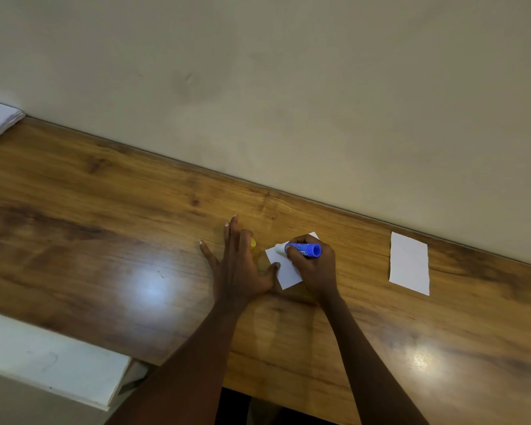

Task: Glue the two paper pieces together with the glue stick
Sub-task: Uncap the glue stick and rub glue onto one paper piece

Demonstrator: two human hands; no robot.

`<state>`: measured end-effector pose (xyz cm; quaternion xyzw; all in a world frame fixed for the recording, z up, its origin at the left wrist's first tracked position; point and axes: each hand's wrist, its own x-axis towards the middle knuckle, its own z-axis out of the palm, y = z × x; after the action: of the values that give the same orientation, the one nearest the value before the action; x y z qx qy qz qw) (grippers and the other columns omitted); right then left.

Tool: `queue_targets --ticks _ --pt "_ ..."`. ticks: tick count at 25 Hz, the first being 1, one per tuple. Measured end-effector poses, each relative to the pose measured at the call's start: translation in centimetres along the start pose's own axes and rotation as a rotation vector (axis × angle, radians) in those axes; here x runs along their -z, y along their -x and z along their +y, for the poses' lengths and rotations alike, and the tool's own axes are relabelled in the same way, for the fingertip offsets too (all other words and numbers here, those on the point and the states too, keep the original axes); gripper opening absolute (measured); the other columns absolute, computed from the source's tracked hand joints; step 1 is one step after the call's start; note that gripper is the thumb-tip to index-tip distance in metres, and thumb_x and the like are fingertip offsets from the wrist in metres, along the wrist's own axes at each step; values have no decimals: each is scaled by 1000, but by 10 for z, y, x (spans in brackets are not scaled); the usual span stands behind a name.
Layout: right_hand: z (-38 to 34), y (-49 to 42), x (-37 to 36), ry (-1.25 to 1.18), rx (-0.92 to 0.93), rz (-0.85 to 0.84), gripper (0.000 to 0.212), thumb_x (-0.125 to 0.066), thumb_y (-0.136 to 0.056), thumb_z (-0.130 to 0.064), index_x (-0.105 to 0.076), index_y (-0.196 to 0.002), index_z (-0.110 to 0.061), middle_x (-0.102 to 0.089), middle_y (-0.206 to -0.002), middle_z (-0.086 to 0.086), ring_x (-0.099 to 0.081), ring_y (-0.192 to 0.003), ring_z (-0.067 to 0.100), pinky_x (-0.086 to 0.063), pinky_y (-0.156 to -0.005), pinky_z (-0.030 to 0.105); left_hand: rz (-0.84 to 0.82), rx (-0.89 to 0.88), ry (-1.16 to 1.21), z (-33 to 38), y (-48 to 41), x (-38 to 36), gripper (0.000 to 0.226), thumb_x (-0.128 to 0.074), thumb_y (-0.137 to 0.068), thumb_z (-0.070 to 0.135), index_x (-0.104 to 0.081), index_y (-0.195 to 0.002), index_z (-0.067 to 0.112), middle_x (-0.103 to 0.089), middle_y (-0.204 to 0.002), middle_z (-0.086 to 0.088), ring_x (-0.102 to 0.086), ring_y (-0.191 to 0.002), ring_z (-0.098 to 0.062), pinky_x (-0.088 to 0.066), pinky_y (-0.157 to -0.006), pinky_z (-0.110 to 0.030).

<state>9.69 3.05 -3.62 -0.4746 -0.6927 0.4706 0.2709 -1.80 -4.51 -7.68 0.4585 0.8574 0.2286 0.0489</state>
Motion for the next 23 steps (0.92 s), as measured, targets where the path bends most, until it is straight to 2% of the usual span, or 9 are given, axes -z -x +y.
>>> queue_targets --ticks 2,4,8,12,17,20,22,23 --pt "3 -4 10 -16 4 56 7 -66 -76 -9 -60 -75 -11 -56 -64 -9 -52 -56 7 -38 -49 6 -6 9 9 1 0 1 70 -68 -64 53 -37 -114 15 -16 -154 -12 -10 -142 -31 9 -105 -65" --pt "6 -9 18 -20 -4 100 5 -65 -78 -9 -59 -77 -8 -57 -65 -4 -51 -56 7 -37 -46 3 -10 13 9 2 0 1 68 -68 -64 51 -39 -113 15 -16 -154 -11 -10 -143 -30 8 -105 -65" --pt "13 -17 31 -3 -15 159 13 -63 -79 -13 -60 -83 0 -58 -74 4 -49 -58 8 -37 -47 1 -16 13 18 1 0 2 68 -69 -64 49 -38 -113 14 -15 -154 -11 -8 -143 -30 9 -105 -66" --pt "19 -20 39 5 -35 199 8 -61 -81 -7 -59 -86 -1 -58 -77 8 -49 -60 9 -38 -47 0 -22 16 27 1 0 2 67 -68 -65 50 -37 -112 16 -13 -155 -10 -6 -143 -29 11 -105 -65" --pt "19 -24 43 32 -62 221 6 -60 -82 -10 -56 -87 -8 -58 -82 7 -50 -62 7 -42 -53 11 -19 17 21 1 0 2 68 -70 -64 50 -39 -114 14 -15 -154 -11 -6 -143 -30 12 -105 -65" --pt "17 -13 43 -42 -49 289 12 -60 -84 -15 -57 -95 -11 -60 -88 5 -55 -67 12 -45 -56 9 -22 16 19 1 1 1 65 -69 -64 50 -40 -112 15 -16 -154 -11 -7 -143 -30 11 -105 -66" --pt "20 4 37 6 -6 427 27 -60 -83 -16 -57 -109 -7 -62 -95 4 -57 -75 20 -48 -65 18 -18 14 9 1 0 1 66 -68 -65 50 -40 -113 15 -16 -154 -11 -8 -143 -30 11 -105 -66" --pt "23 13 32 119 -8 458 32 -61 -83 -17 -56 -112 -6 -64 -96 7 -59 -79 24 -50 -73 28 -15 14 5 2 0 1 66 -68 -65 50 -40 -113 15 -17 -154 -11 -8 -143 -30 10 -104 -66"
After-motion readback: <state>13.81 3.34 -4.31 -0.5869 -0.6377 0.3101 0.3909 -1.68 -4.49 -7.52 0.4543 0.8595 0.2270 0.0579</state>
